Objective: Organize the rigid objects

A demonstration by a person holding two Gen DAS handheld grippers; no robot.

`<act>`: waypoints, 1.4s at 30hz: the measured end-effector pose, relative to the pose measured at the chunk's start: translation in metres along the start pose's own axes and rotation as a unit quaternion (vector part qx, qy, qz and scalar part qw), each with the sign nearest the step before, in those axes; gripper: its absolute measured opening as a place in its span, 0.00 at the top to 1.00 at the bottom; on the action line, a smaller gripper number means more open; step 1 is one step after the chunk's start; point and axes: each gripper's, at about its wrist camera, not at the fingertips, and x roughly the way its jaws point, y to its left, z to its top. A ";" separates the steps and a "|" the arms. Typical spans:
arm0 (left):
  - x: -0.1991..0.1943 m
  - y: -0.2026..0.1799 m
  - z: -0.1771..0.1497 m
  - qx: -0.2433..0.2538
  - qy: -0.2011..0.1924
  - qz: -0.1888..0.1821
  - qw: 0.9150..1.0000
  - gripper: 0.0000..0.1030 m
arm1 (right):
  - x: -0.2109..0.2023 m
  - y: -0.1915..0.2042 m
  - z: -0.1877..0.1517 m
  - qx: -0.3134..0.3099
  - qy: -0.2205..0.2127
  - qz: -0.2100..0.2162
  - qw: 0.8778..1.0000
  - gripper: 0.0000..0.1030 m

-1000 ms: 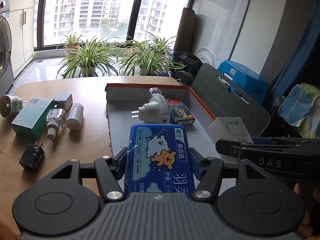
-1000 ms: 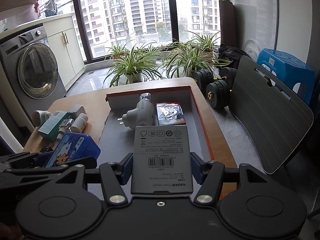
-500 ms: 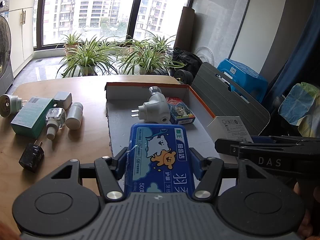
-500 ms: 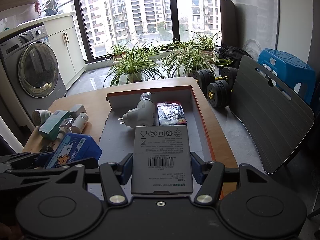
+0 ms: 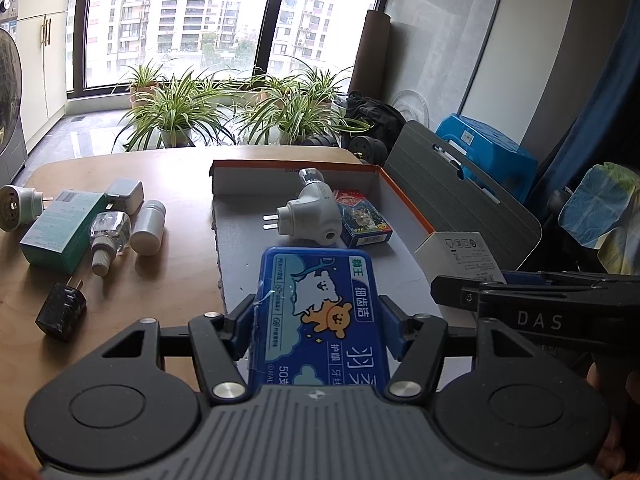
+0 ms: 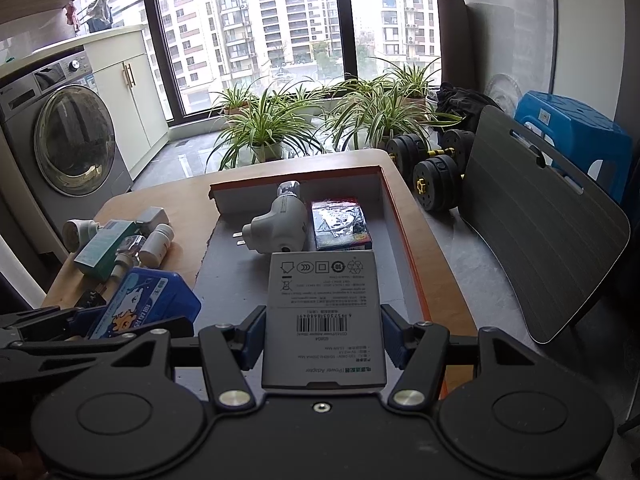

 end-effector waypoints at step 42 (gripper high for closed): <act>0.075 -0.033 0.026 0.008 0.028 0.017 0.999 0.37 | 0.054 -0.040 0.038 0.007 0.018 -0.013 1.000 0.25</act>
